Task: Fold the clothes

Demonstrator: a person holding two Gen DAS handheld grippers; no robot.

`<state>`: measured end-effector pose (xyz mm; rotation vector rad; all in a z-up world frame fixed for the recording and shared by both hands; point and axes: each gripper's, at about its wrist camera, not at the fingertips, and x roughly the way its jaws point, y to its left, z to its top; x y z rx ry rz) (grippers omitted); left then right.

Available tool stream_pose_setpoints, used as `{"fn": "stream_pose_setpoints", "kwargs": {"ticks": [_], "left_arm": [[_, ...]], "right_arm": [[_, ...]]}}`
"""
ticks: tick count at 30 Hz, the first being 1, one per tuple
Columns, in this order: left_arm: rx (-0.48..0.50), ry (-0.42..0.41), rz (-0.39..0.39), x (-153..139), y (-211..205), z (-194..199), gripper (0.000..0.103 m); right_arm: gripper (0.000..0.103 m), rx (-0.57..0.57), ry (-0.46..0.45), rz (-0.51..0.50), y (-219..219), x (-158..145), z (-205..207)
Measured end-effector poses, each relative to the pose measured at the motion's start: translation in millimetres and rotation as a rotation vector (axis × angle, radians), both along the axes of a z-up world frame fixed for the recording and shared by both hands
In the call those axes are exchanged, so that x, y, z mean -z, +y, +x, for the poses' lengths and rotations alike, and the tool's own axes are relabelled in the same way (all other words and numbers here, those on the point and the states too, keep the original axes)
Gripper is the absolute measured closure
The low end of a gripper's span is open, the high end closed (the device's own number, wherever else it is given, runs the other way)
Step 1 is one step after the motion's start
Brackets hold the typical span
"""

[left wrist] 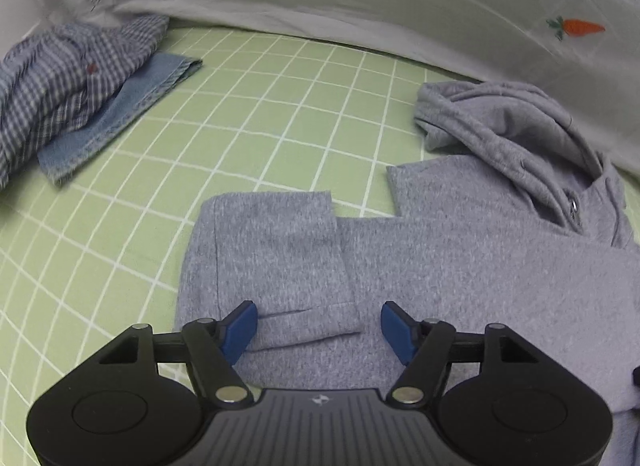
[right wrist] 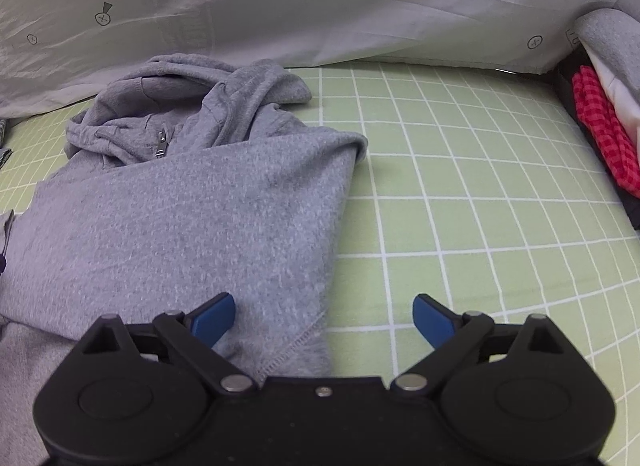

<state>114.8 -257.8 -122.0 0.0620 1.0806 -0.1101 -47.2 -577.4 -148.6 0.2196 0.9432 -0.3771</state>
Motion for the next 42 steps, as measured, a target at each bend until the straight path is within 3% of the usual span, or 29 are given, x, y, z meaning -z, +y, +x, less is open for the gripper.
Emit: {"fn": "stream_pose_setpoints", "kwargs": {"ticks": [1,3,9,15,18,19,22,24,27,34,42], "left_arm": [[-0.004,-0.005,0.018,-1,0,1,0.054],[-0.011,-0.016,0.054,-3,1,2,0.087],[-0.068,-0.012,-0.050,-24,9,4,0.092],[0.022,-0.044,-0.233,-69,-38,-14,0.092],[0.133,-0.036,-0.288,-80,-81,-36,0.091],[0.178,-0.030,-0.300,-81,-97,-44,0.090],[0.232,-0.037,-0.267,-86,-122,-62,0.071],[0.253,-0.046,-0.234,-90,-136,-73,0.044],[0.250,-0.064,-0.181,-95,-142,-86,0.032],[0.129,-0.100,-0.085,-114,-95,-100,0.028],[0.037,-0.078,-0.057,-111,-43,-99,0.024]], "right_arm": [[0.006,0.003,-0.001,0.002,0,1,0],[0.006,0.008,-0.003,0.006,-1,1,0],[0.006,0.010,-0.016,0.000,-1,-1,-2],[0.006,0.071,-0.054,0.026,-13,-3,-15],[0.006,0.110,-0.076,0.028,-21,-4,-24],[0.006,0.124,-0.082,0.024,-24,-5,-27],[0.006,0.157,-0.116,0.033,-35,-9,-39],[0.005,0.165,-0.146,0.030,-39,-15,-47],[0.000,0.145,-0.191,0.037,-41,-23,-54],[0.000,0.046,-0.253,0.072,-14,-41,-55],[0.000,-0.101,-0.184,0.125,42,-44,-9]]}}
